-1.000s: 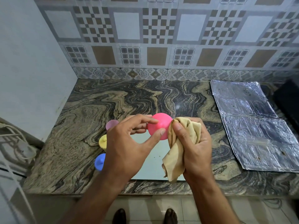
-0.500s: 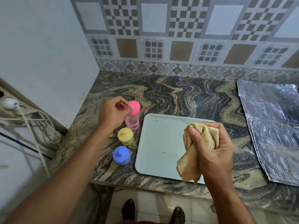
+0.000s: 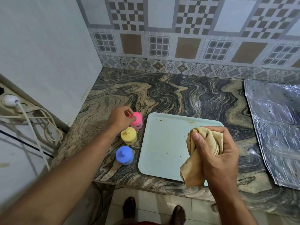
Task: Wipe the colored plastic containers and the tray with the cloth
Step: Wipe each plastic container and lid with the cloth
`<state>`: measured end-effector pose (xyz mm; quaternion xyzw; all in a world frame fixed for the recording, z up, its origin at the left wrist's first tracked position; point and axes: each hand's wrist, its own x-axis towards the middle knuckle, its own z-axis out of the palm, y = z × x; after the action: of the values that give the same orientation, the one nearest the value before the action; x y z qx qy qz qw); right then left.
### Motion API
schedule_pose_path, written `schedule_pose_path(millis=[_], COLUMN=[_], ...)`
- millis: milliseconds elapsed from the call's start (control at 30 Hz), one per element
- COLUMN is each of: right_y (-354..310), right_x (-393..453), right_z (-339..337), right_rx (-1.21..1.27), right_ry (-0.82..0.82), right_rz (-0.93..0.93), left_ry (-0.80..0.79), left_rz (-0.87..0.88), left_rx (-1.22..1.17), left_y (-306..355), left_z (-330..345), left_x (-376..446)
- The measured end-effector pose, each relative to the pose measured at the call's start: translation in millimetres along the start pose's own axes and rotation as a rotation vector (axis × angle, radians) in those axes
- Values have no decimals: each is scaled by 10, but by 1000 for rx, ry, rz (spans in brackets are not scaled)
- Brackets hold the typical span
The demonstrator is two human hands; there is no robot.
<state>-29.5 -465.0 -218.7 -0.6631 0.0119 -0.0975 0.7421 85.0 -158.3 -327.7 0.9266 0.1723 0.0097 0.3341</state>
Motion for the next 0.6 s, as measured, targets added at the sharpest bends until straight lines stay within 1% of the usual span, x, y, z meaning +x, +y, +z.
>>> schedule_pose_path(millis=[133,400,600], right_y=[13,54,124], right_x=[1,12,18], right_z=[6,-59,-374], right_rx=[14,-18,-36], right_ry=[0,15,128], right_rz=[6,6,46], left_ry=[-10,20,-18], left_rz=[-1,-3,25], left_rx=[12,88,203], left_y=[23,69,74], left_z=[-3,39,-17], left_x=[-14,-22,32])
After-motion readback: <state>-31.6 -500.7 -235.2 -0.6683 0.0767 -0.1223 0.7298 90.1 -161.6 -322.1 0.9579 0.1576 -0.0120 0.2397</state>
